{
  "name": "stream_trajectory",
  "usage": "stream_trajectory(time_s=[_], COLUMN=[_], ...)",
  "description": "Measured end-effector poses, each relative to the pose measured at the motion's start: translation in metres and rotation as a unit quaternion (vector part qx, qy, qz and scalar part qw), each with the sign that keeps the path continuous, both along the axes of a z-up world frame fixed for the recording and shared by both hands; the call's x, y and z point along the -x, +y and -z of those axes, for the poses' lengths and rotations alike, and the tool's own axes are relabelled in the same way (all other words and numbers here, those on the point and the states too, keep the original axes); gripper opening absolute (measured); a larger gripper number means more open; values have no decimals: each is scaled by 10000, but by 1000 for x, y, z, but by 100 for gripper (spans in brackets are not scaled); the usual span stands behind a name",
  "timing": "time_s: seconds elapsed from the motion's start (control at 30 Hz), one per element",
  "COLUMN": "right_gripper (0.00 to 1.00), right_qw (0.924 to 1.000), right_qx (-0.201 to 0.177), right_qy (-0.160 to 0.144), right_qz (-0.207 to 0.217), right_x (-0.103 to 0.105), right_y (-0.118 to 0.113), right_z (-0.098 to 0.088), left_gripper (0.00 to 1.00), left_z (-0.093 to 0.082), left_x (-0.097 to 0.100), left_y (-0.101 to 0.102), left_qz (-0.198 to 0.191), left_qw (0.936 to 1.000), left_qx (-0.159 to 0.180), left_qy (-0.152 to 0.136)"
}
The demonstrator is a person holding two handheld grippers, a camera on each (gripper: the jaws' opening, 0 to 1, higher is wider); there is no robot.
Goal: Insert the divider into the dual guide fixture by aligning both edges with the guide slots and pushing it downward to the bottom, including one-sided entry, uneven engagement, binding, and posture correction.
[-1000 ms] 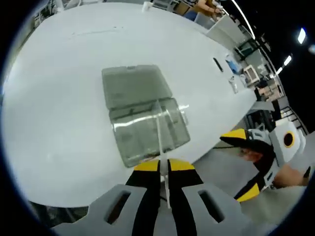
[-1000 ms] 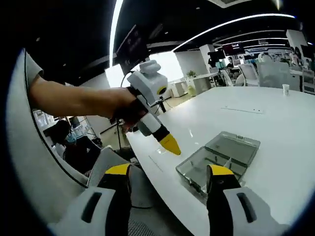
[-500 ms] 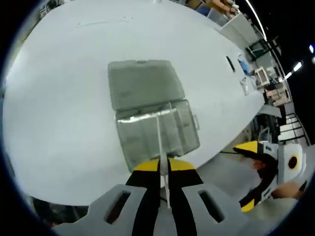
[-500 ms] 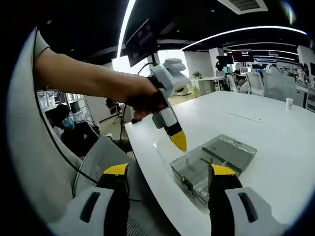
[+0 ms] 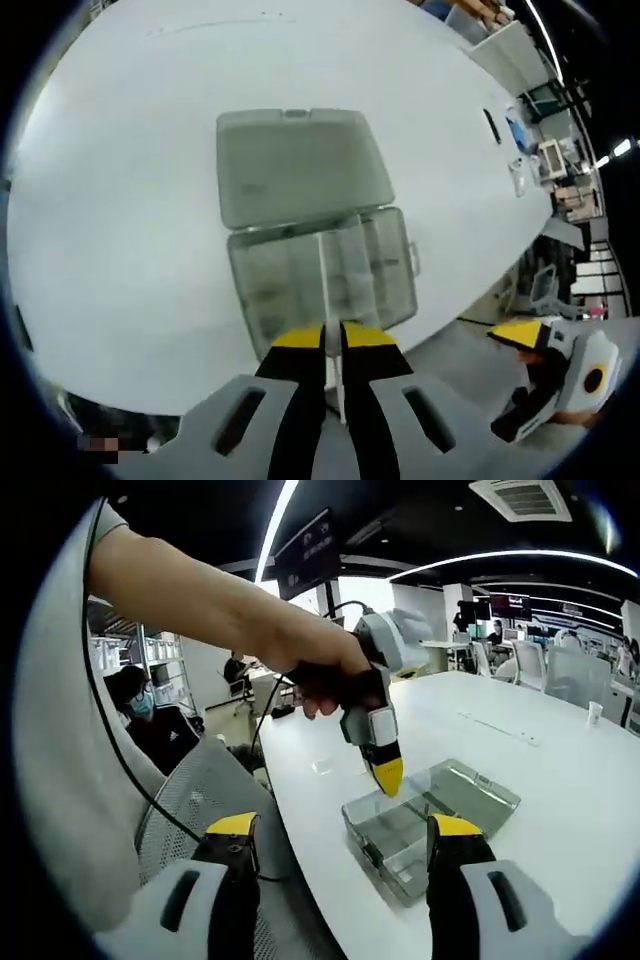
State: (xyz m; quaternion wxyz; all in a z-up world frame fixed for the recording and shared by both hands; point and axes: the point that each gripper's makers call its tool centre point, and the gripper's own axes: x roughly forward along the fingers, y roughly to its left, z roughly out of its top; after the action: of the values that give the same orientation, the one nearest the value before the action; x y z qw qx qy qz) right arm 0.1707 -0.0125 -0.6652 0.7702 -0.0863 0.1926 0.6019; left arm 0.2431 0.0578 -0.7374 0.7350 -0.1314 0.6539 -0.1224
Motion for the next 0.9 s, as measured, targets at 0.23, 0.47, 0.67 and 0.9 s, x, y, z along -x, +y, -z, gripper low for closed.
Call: stream_trajectory(time_s=[0.23, 0.47, 0.67, 0.9], right_gripper=[66, 67, 68, 68], right_qw=[9998, 9996, 9992, 9971], right_qx=[131, 206, 277, 566], right_qy=[-127, -170, -250, -463], right_qz=[-45, -99, -128, -226], right_x=[-6, -8, -12, -13], right_y=[-3, -3, -3, -5], right_z=[5, 9, 12, 20], left_gripper=[2, 2, 2, 2], left_z=[5, 13, 19, 20], left_x=[-4, -4, -3, -4], left_y=[2, 8, 9, 10], left_qz=[-75, -186, -243, -339], left_qw=[9999, 9996, 9993, 9989], left_qx=[-65, -83, -91, -105], left_qy=[83, 198, 265, 291])
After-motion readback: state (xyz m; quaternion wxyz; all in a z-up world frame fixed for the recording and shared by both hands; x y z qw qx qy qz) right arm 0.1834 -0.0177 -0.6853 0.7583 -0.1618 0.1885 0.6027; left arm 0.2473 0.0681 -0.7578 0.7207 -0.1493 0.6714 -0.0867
